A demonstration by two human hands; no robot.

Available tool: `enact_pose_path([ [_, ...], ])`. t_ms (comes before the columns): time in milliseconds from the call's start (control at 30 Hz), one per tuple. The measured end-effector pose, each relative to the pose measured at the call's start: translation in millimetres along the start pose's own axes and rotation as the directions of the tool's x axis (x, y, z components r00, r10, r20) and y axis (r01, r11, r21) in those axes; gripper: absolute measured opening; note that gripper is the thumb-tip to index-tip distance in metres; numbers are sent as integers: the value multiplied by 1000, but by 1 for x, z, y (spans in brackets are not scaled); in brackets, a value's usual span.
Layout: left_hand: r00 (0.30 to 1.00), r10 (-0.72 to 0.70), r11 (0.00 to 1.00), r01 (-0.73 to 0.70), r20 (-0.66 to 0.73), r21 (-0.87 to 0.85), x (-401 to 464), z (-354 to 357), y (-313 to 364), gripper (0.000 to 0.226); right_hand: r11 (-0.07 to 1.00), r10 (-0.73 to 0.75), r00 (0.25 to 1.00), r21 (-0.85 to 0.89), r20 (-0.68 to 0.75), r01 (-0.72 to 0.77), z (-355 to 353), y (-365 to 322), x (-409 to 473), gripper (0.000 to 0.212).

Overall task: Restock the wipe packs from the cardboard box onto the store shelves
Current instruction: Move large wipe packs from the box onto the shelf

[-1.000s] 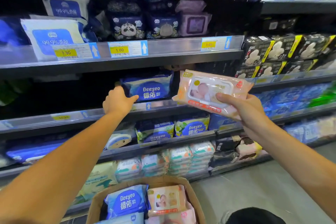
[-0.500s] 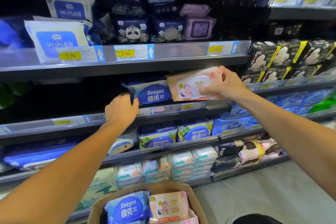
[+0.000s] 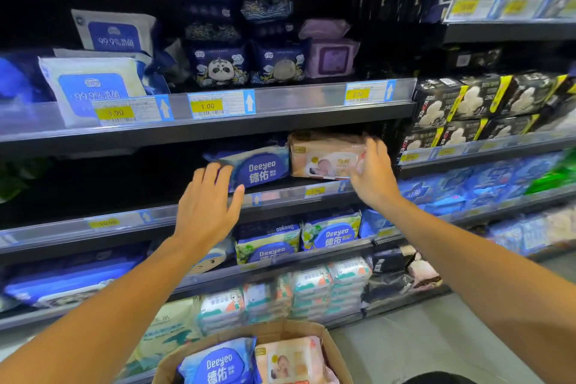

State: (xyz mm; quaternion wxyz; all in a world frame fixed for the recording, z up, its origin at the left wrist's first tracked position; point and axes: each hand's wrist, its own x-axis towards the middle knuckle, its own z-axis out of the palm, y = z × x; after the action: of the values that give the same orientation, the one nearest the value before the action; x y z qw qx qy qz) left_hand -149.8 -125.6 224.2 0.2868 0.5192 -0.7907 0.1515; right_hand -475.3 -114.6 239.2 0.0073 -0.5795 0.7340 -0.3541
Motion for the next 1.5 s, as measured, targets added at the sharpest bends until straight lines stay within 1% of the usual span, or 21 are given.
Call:
enact_pose_path([
  [33,998,52,998,-53,-19,-21,-2,0,4,48,997,-67,996,-31,-54,65,1,0,-11,64],
  [67,994,105,993,-106,-26,-41,-3,0,9,46,984,-166,982,-85,-90,159,2,2,-22,65],
  [100,987,158,986,-159,-20,-58,-3,0,15,46,951,-289,953,-143,-88,275,2,3,-31,63],
  [133,979,203,977,-203,2,-64,-4,1,22,47,903,-402,915,-182,-38,390,4,5,-40,59],
  [167,972,233,971,-231,40,-59,-4,2,29,50,853,-486,874,-199,33,482,6,6,-46,56],
  [200,967,239,971,-236,92,-46,-4,4,35,53,820,-524,846,-209,101,533,10,7,-50,54],
  [233,963,222,975,-220,154,-29,-3,5,42,58,813,-514,843,-224,159,538,13,7,-53,54],
  [300,949,147,988,-156,280,12,-2,7,54,63,847,-403,883,-267,241,460,15,6,-53,61],
  [333,934,111,990,-135,339,47,-1,8,58,62,860,-347,899,-292,266,419,15,5,-52,65],
  [400,908,76,983,-138,413,121,0,12,62,62,856,-306,907,-333,290,396,13,3,-50,71],
  [567,882,17,974,-122,472,193,7,13,68,69,881,-241,899,-306,364,360,9,-1,-37,68],
  [667,867,-1,970,-121,498,211,13,12,65,70,886,-228,881,-286,414,364,5,-2,-28,70],
  [867,837,-27,969,-113,547,221,31,15,59,76,902,-233,845,-217,481,373,1,-4,-15,62],
  [1000,818,-42,977,-86,574,194,38,18,59,78,911,-198,838,-221,509,349,0,-8,-6,66],
  [1133,824,-28,976,-99,566,192,41,17,55,79,897,-220,846,-240,486,371,3,-9,-6,68],
  [1233,854,59,966,-180,516,187,32,13,45,79,895,-272,846,-202,459,397,4,-8,-18,68],
  [1333,878,143,958,-239,457,159,16,3,34,87,894,-355,838,-110,414,434,3,-8,-35,67],
  [1400,894,198,961,-258,402,99,2,-6,28,79,877,-433,828,-46,357,479,2,-9,-51,62],
  [1500,917,296,951,-308,268,2,-29,-18,22,63,824,-543,779,21,312,566,1,-12,-82,58],
])
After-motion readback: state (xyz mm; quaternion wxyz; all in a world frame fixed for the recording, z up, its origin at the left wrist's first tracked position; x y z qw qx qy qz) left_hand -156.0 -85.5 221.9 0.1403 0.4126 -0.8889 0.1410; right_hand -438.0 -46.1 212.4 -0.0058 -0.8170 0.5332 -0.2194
